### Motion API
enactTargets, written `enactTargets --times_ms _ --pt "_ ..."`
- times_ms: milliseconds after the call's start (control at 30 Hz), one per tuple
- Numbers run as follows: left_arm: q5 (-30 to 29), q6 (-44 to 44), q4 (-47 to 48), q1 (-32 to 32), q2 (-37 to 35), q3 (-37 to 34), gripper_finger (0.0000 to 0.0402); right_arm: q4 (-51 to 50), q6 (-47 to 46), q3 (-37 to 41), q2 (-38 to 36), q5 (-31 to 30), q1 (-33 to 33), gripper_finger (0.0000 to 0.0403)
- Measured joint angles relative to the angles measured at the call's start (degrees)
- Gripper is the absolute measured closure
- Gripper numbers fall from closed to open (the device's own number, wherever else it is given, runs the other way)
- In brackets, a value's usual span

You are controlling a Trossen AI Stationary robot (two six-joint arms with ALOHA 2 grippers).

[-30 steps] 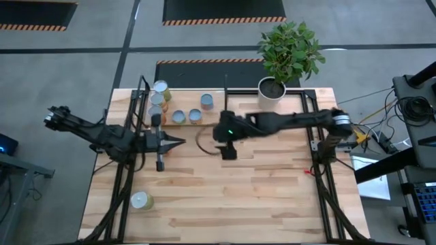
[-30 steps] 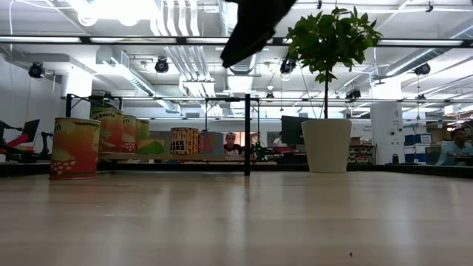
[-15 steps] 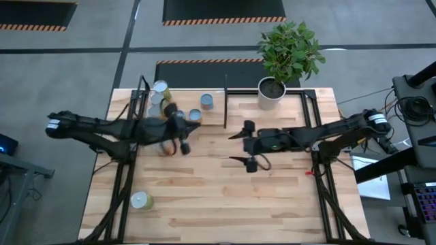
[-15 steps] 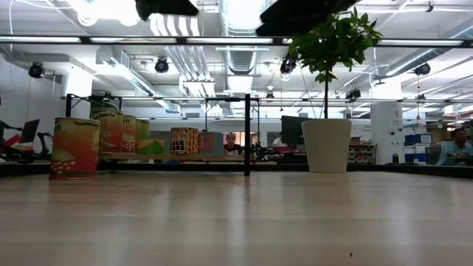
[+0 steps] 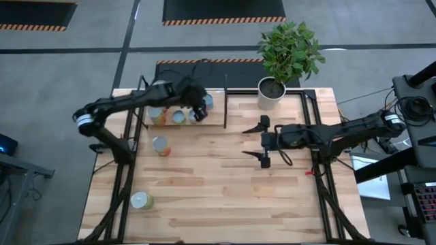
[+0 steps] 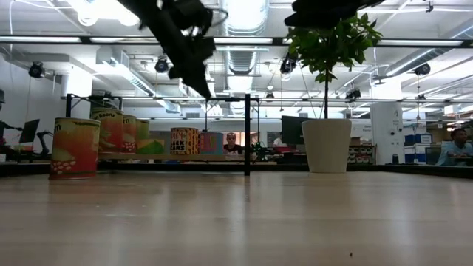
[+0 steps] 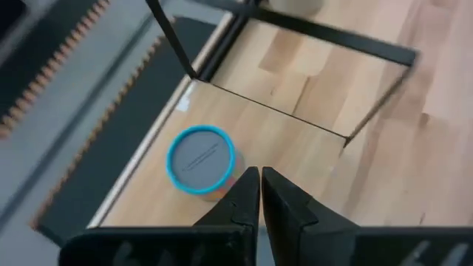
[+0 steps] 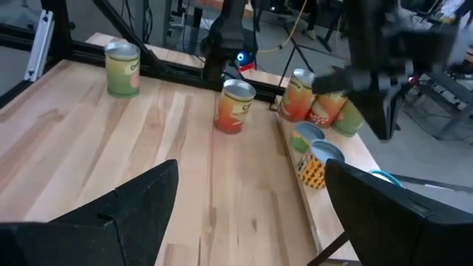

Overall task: Pick and place cans onto a shelf
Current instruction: Put the small blue corn can on the shelf

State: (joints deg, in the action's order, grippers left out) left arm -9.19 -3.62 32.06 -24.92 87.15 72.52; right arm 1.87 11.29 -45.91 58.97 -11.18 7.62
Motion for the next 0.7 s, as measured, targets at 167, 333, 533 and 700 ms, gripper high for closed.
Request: enactTargets --times_ms 167,333,533,700 --pt "5.8 -1.4 -0.1 -5.2 7.4 3.6 0.0402 0.1 -0.2 0.5 -1.2 0.0 0.0 0.0076" --pt "5.8 -4.6 2.7 -6.1 13.6 6.9 0.0402 -0.1 -0.2 0.6 -0.9 0.0 0.0 0.0076" --pt "5.2 -6.6 6.3 -7.4 17.3 10.5 0.0402 -1.5 -1.0 0.6 -0.8 -1.0 0.0 0.0076" --pt "5.2 -6.6 6.6 -8.7 18.6 11.3 0.0402 -1.6 -1.0 0.6 -0.7 -1.1 0.0 0.0076"
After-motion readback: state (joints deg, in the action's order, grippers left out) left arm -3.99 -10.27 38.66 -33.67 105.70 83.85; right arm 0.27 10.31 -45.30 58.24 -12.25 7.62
